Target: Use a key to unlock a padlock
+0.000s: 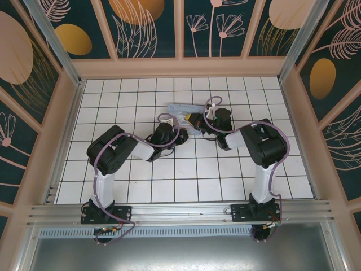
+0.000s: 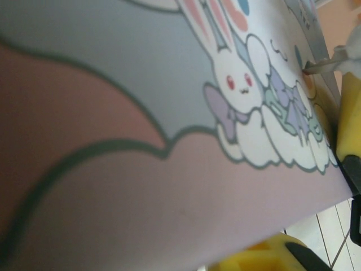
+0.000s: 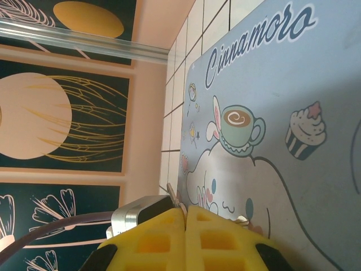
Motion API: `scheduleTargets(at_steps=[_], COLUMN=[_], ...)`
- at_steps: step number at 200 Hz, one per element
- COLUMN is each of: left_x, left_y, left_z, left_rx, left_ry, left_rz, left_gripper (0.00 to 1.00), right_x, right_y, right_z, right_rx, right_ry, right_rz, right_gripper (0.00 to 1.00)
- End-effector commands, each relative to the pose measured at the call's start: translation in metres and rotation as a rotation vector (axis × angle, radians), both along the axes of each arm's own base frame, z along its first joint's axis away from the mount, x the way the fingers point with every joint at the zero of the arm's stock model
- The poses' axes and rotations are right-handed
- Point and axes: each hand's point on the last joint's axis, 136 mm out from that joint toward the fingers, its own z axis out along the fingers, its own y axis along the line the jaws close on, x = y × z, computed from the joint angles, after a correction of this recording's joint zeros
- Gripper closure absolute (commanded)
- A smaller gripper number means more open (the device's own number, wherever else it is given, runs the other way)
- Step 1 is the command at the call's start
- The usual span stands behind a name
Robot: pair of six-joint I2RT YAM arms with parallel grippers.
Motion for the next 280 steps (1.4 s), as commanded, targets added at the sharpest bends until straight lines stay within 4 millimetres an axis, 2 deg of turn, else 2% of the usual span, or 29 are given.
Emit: scheduleTargets(at_steps=[1, 26, 49, 82, 113, 149, 192, 211, 251, 280], left_x=[-0.005, -0.005, -0.007, -0.011, -0.015, -0.02, -0.026, -0.028, -0.034, -0.038], left_y=[0.006, 0.004, 0.001, -0.006, -0.015, -0.019, -0.018, -0.017, -0.008, 0.001], left_z=[-0.03, -0.028, -0.02, -0.007, 0.003, 0.007, 0.011, 0.012, 0.021, 0.032], left_rx=[0.077, 0.074, 0.065, 0.029, -0.024, -0.045, -0.077, -0.107, -0.156, -0.178], left_ry=[0.063, 0.068, 0.07, 0.094, 0.136, 0.18, 0.204, 0.217, 0.226, 0.213], left_rz=[0.004, -0.008, -0.025, -0.053, -0.083, -0.106, -0.104, -0.09, -0.056, -0.034], left_gripper=[0.78, 0.89, 1.0, 1.0, 1.0, 1.0, 1.0, 1.0, 1.0, 1.0], right_x=[-0.006, -0.005, -0.001, 0.001, -0.007, -0.026, -0.068, -0.087, -0.121, -0.132], right_y=[-0.002, -0.002, -0.004, -0.013, -0.022, -0.033, -0.052, -0.056, -0.046, -0.04], right_z=[-0.017, -0.015, -0.004, 0.024, 0.046, 0.054, 0.056, 0.049, 0.034, 0.021], right_rx=[-0.007, -0.003, 0.013, 0.027, 0.007, 0.0, 0.023, -0.002, -0.118, -0.107], right_ry=[0.037, 0.034, 0.018, -0.031, -0.076, -0.078, -0.051, -0.036, -0.035, 0.017], right_rz=[0.01, 0.012, 0.006, -0.005, -0.004, -0.01, -0.052, -0.064, -0.033, -0.024], right_gripper=[1.0, 1.0, 1.0, 1.0, 1.0, 1.0, 1.0, 1.0, 1.0, 1.0])
